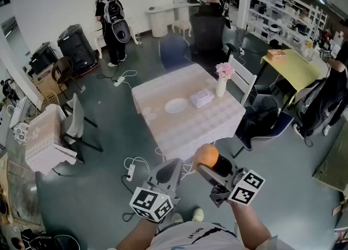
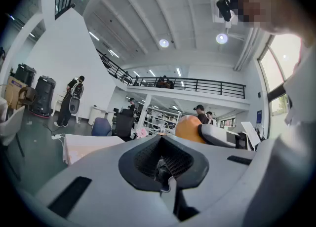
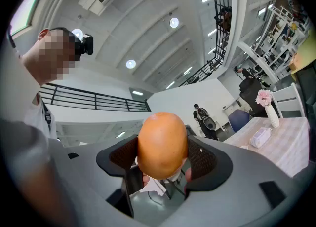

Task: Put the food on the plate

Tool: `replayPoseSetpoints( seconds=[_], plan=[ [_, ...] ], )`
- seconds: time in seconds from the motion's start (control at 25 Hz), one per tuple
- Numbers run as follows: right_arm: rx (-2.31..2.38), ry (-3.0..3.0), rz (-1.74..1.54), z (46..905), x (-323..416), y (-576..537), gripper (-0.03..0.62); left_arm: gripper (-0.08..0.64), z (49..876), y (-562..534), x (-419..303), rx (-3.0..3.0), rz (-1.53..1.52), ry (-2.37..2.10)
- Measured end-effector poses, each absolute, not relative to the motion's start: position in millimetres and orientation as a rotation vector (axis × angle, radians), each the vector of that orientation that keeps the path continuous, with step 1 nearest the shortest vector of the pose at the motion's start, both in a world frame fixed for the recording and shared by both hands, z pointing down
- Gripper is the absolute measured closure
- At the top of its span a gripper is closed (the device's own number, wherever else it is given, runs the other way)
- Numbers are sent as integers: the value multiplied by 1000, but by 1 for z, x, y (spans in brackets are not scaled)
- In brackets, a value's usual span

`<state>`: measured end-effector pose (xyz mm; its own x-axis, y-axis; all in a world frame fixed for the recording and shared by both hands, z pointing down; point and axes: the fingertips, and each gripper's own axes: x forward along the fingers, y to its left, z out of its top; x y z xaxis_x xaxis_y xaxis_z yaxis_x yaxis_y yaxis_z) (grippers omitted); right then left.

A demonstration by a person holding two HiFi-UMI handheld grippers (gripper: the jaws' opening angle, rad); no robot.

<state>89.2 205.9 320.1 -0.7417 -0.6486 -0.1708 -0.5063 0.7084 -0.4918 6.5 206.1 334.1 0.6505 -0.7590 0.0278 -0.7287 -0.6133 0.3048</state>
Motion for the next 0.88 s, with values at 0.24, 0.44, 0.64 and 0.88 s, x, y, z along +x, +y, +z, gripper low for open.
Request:
replayPoseSetpoints(
  seconds=[0.24,0.44,0.64,0.88],
  plan=[
    [-892,2583,-613,322,104,205,282,554,335,206,21,2579,-137,-1204],
    [-881,2577,-614,322,112,204,282,554,337,205,27,2571,-130,-1213],
    [-872,2557,-639,324,127,205,282,554,339,202,32,2567,-127,-1235],
    [-882,2523,-634,318,147,193,282,554,333,190,31,2566,-132,-1285]
  ],
)
